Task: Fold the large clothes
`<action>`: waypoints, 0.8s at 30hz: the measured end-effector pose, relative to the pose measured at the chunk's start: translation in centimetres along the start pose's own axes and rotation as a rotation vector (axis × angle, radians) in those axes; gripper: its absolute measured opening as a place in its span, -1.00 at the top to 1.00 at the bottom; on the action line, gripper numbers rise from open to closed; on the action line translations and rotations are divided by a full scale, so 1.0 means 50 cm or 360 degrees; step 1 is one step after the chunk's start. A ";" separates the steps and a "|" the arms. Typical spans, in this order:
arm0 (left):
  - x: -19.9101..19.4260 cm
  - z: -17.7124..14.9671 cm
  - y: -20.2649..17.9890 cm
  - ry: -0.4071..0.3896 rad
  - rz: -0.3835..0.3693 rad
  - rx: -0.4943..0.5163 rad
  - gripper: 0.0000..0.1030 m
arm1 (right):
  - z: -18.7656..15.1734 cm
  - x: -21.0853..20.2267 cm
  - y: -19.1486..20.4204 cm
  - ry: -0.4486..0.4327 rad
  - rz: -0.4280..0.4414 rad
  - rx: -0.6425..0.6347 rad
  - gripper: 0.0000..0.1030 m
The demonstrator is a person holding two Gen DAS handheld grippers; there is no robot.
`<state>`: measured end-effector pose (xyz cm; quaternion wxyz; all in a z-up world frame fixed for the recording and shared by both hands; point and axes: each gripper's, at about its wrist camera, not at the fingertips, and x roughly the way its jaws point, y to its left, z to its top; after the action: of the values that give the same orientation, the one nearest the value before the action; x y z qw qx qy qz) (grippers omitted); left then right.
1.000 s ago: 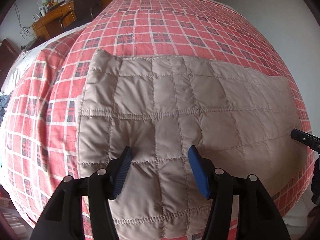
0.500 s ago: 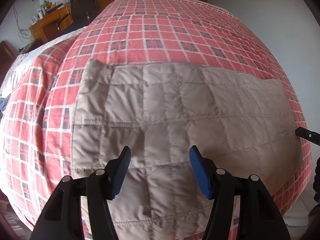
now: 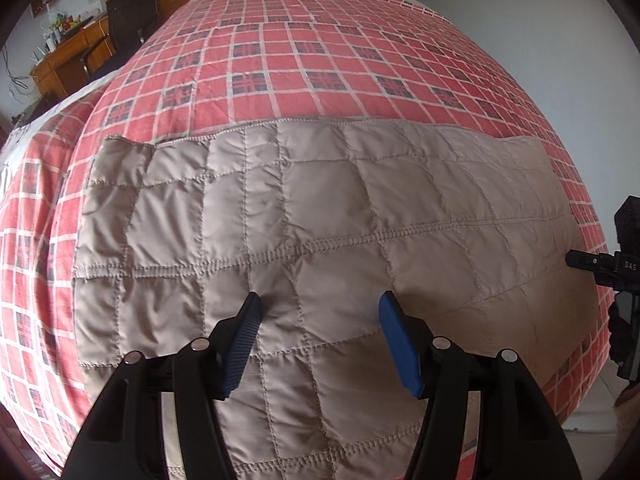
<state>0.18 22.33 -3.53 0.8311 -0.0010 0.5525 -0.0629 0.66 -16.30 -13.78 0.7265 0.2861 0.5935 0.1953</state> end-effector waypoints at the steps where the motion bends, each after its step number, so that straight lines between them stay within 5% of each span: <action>1: 0.001 0.000 0.001 0.0001 -0.0003 -0.0006 -0.19 | 0.001 -0.001 -0.001 -0.0007 0.0031 -0.0004 -0.44; 4: 0.003 -0.001 0.004 -0.0001 -0.0012 -0.0023 -0.19 | 0.002 0.007 0.006 0.0015 0.0109 -0.0015 -0.23; 8: 0.003 -0.001 0.005 -0.0002 -0.0013 -0.0023 -0.20 | 0.000 0.027 0.032 0.0058 0.0107 -0.0090 -0.22; 14: 0.004 -0.001 0.007 0.0000 -0.0021 -0.0022 -0.20 | 0.008 0.021 0.054 0.0079 0.0190 -0.0104 0.51; 24: 0.006 -0.003 0.009 0.0003 -0.0030 -0.0020 -0.21 | 0.001 -0.050 0.124 -0.0052 0.0256 -0.0200 0.66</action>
<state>0.19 22.74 -3.90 0.8299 -0.0114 0.5537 -0.0673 0.51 -13.17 -7.90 0.7346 0.2898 0.5431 0.2852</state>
